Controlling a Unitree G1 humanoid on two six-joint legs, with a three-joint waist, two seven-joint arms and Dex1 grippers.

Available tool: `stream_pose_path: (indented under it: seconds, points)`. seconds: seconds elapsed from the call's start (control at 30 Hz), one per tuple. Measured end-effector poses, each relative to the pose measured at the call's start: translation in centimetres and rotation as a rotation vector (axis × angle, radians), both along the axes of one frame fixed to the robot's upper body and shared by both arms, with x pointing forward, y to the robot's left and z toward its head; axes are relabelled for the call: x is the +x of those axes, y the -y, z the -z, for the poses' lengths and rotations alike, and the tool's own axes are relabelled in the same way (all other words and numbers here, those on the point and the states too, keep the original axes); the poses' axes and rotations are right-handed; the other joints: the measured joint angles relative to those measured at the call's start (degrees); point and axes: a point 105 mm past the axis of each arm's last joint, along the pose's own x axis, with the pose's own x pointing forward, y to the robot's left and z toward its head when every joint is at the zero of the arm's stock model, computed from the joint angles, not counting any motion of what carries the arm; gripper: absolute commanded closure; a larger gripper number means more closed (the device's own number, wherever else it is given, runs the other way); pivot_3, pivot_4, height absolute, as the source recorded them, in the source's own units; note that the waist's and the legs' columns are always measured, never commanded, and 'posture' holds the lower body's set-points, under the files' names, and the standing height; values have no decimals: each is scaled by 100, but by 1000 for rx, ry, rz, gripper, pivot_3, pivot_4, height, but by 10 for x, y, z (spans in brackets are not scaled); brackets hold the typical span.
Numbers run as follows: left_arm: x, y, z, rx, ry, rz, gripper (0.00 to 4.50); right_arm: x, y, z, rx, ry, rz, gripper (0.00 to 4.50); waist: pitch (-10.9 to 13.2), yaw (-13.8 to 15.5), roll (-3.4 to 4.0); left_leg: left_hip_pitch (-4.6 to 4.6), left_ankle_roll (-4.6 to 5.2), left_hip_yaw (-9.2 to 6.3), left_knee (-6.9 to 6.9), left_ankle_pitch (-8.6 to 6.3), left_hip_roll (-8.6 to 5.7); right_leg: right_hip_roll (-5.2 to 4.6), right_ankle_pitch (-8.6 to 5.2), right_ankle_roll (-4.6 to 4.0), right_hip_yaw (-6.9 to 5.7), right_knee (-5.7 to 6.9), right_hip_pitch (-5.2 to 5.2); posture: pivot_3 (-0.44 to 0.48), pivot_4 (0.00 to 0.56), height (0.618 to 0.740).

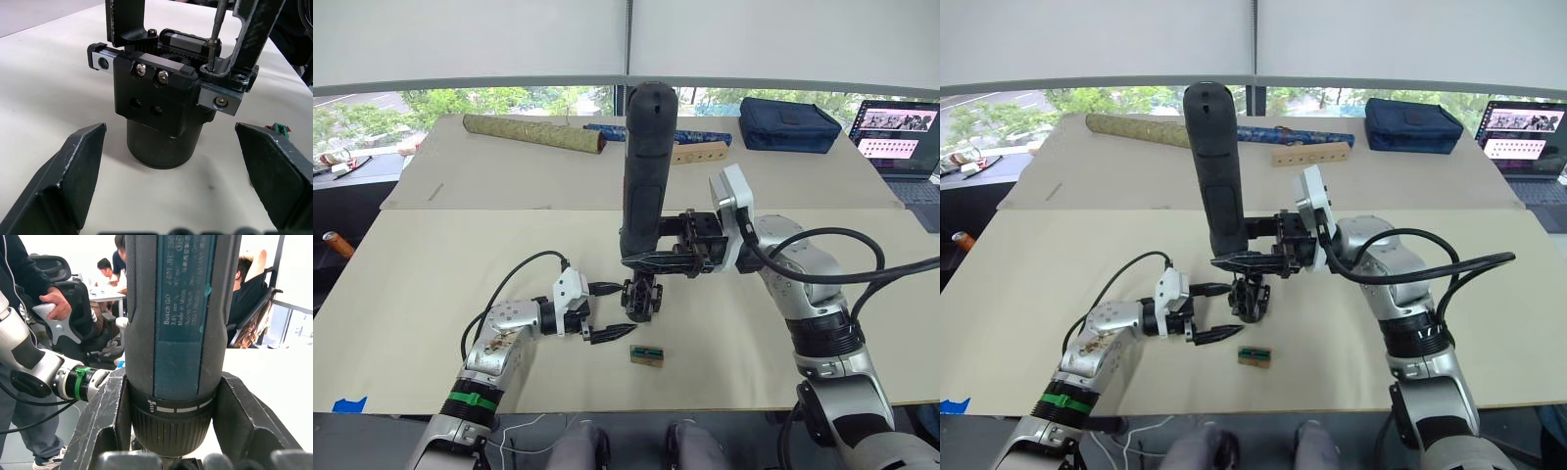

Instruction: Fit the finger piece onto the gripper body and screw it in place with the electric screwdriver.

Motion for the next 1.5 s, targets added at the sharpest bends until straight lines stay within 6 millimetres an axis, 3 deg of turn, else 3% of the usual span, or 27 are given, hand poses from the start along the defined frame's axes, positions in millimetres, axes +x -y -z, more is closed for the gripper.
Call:
stream_pose_path:
  seconds: [1.23,1.5]
  points:
    - [-1,8,2,-2,-3,12,0,2,0,4,-14,6,8,2599,0,1,0,-1,0,0,0,0,-1,0,0,0,0,-1,0,0,150,740]
    - [12,14,2,16,19,0,0,2,1,4,-14,4,6,2599,0,6,0,-2,0,0,0,0,-2,0,0,0,-1,0,0,0,150,740]
